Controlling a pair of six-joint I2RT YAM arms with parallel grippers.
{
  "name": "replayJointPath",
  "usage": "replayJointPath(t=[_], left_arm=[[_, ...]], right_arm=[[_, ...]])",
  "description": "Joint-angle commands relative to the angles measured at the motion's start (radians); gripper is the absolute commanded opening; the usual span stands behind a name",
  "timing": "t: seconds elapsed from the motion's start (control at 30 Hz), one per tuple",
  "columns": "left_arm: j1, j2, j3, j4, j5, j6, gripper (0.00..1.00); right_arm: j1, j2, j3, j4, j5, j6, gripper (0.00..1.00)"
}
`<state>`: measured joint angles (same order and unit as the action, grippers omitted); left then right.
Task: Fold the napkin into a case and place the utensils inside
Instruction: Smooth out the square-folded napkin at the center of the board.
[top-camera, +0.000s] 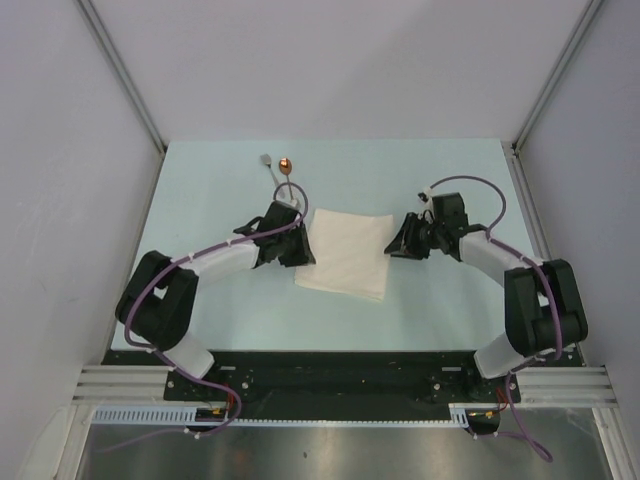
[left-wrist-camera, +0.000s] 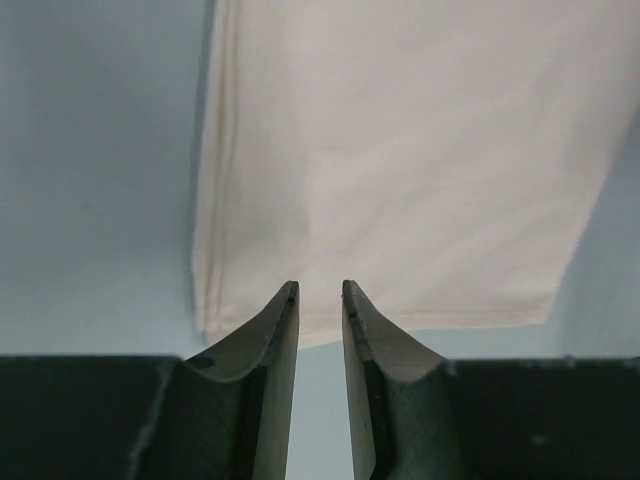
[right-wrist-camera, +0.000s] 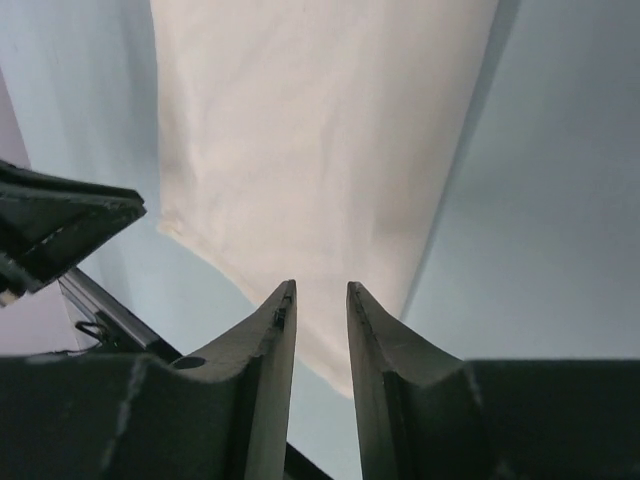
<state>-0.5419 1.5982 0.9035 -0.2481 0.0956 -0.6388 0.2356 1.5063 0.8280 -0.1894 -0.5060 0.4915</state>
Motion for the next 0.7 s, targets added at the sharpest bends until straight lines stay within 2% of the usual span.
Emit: replayJointPath(t=[0.0, 0.13, 0.33, 0.53, 0.67], left_arm=[[0.010, 0.064, 0.188, 0.052, 0.059, 0.001, 0.28], [0.040, 0.224, 0.360, 0.064, 0.039, 0.004, 0.27], [0.112, 0.428, 0.494, 0.135, 0.075, -0.039, 0.27], [0.149, 0.564, 0.578, 0.107, 0.105, -0.084, 0.27], [0.160, 0.595, 0.598, 0.047, 0.087, -0.091, 0.26]], right_arm=[[-0.031, 0.133, 0.137, 0.027, -0.022, -0.027, 0.33], [-0.065, 0.225, 0.224, 0.059, -0.058, -0.022, 0.33], [-0.107, 0.373, 0.351, 0.085, -0.111, -0.018, 0.33], [-0.131, 0.495, 0.430, 0.110, -0.146, -0.014, 0.32], [-0.160, 0.554, 0.464, 0.125, -0.149, -0.007, 0.30]])
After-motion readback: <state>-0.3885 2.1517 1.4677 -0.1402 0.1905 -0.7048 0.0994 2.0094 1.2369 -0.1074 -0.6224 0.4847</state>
